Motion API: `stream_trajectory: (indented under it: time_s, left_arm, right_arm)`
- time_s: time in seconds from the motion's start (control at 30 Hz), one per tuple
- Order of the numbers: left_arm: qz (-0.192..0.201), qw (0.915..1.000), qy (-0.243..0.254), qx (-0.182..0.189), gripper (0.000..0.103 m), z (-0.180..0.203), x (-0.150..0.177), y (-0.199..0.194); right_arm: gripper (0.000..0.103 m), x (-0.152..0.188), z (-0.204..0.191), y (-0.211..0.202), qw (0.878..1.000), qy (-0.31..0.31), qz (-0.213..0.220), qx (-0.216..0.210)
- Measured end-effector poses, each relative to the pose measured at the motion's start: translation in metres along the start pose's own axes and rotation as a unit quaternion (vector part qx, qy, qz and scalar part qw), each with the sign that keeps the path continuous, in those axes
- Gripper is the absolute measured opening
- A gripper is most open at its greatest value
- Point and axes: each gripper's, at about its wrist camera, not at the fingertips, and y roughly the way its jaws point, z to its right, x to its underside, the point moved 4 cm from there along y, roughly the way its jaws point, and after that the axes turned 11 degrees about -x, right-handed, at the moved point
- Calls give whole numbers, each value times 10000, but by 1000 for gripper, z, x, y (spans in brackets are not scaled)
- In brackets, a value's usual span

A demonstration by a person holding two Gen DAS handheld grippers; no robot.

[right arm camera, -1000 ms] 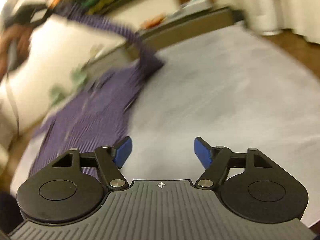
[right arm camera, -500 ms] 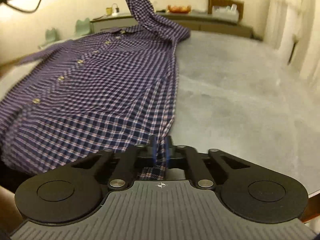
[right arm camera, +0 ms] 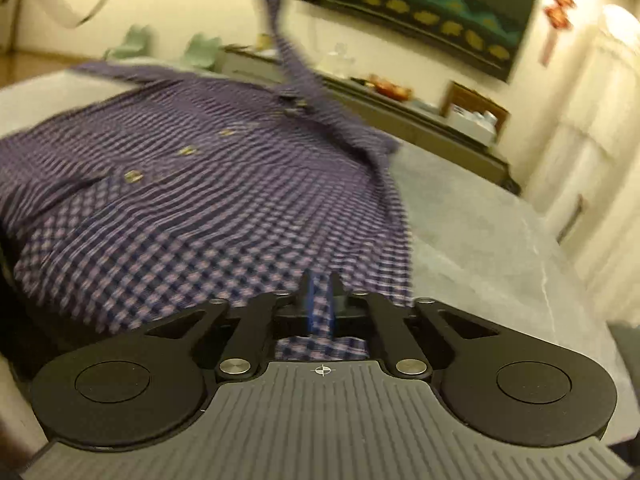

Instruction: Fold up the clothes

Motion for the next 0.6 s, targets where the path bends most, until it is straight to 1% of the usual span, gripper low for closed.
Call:
stream_trajectory:
  time_s: [0.03,0.07,0.1,0.17,0.23,0.3,0.37,0.43,0.47,0.5,0.57,0.6]
  left_arm:
    - [-62,10000,15,-71,5,-3,6,6]
    - [-51,9998,54,-201,5,-7,12,10]
    - [-23,9994,81,-340,6,-11,16,13]
    - [18,9984,69,-555,6,-20,19,16]
    - [24,9984,85,-566,5,-29,20,16]
    - [74,9991,59,-416,5,-33,11,15]
    - [152,9998,11,-153,5,-31,-2,12]
    - [200,9998,23,88,5,-25,-15,10]
    - [214,9996,81,158,5,-18,-22,11]
    - [235,9994,159,208,5,-11,-28,11]
    - [283,9988,290,271,5,4,-38,12]
    - [302,9985,344,309,5,13,-42,13]
  right_arm:
    - [40,0,10,-1,9997,257,26,49]
    - [57,4,16,-1,9991,421,4,41]
    - [61,8,22,-1,9983,584,-18,32]
    - [62,16,34,-1,9958,911,-62,15]
    - [62,24,45,0,9923,1236,-106,-2]
    - [62,32,57,0,9876,1559,-150,-19]
    - [61,40,69,0,9819,1882,-194,-37]
    - [55,43,64,4,9822,1858,-234,-171]
    - [46,44,63,6,9824,1833,-288,-208]
    - [33,44,60,8,9830,1793,-335,-207]
    - [18,43,56,11,9847,1690,-351,-244]
    - [9,37,51,16,9863,1601,-349,-185]
